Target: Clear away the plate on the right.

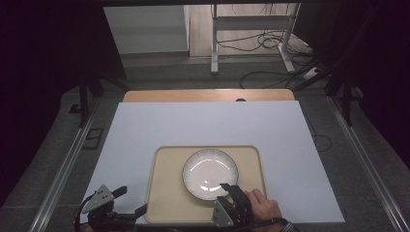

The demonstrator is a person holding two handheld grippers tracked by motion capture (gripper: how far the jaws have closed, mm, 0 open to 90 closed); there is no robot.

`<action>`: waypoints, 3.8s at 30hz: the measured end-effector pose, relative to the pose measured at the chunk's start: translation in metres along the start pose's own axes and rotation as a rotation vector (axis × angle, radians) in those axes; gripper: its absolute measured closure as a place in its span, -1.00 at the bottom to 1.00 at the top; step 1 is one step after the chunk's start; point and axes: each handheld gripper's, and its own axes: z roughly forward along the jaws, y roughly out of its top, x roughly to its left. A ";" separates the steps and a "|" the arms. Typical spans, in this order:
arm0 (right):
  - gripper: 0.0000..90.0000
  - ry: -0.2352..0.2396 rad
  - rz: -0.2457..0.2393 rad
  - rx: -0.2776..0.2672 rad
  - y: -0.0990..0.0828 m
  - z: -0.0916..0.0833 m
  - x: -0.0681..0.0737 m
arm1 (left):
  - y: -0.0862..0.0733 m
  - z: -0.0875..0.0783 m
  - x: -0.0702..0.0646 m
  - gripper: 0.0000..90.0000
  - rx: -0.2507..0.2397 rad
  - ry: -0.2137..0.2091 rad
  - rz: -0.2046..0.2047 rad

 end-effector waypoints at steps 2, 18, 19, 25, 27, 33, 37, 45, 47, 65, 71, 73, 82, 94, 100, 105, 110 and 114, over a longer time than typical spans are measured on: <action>0.17 0.002 0.009 0.000 -0.001 0.000 -0.002 | 0.000 0.000 0.000 -0.99 0.000 0.000 0.000; 0.03 0.050 0.154 -0.012 -0.012 0.002 -0.016 | 0.000 0.000 0.000 -0.99 0.000 0.000 0.000; 0.03 0.050 0.154 -0.012 -0.012 0.002 -0.016 | 0.000 0.000 0.000 -0.99 0.000 0.000 0.000; -0.05 0.076 0.222 -0.015 -0.019 0.004 -0.024 | 0.000 0.000 0.000 -0.99 0.000 -0.001 0.001; -0.06 0.083 0.240 -0.009 -0.022 0.004 -0.026 | 0.000 0.000 0.000 -0.99 0.000 -0.001 0.000; -0.08 0.093 0.290 -0.013 -0.027 0.005 -0.032 | 0.000 0.000 0.000 -0.99 0.000 -0.001 0.001; -0.09 0.087 0.311 -0.015 -0.030 0.005 -0.035 | 0.000 0.000 0.000 -0.99 0.000 -0.001 0.000; -0.15 0.062 0.343 -0.005 -0.035 0.005 -0.038 | 0.000 0.000 0.000 -0.99 0.000 -0.001 0.001; -0.16 0.059 0.346 0.003 -0.037 0.005 -0.039 | 0.000 0.000 0.000 -0.99 0.000 -0.001 0.000; -0.38 0.049 0.450 0.028 -0.054 0.009 -0.045 | 0.000 0.000 0.000 -0.99 0.000 -0.002 0.001; -0.48 0.079 0.523 0.020 -0.062 0.008 -0.052 | 0.000 0.000 0.000 -0.99 -0.001 -0.002 0.001; -0.51 0.085 0.544 0.018 -0.064 0.007 -0.054 | 0.000 0.000 0.000 -0.99 0.000 -0.002 0.001; -0.77 0.139 0.631 0.025 -0.077 0.009 -0.062 | 0.000 0.000 0.000 -0.99 0.000 -0.003 0.000; -0.97 0.138 0.697 0.018 -0.091 0.006 -0.066 | 0.000 0.000 0.000 -0.99 0.000 -0.004 0.000; -0.98 0.126 0.708 0.012 -0.099 0.001 -0.065 | 0.000 0.000 0.000 -0.99 0.001 -0.005 0.002; -0.98 0.123 0.728 0.002 -0.104 -0.004 -0.065 | 0.000 0.000 0.000 -0.99 0.003 -0.006 0.002; -0.98 0.118 0.742 -0.010 -0.109 -0.008 -0.065 | 0.000 0.000 0.001 -0.99 0.005 -0.010 0.002; -0.98 0.114 0.754 -0.011 -0.113 -0.011 -0.063 | 0.000 0.000 0.001 -0.99 0.007 -0.013 0.002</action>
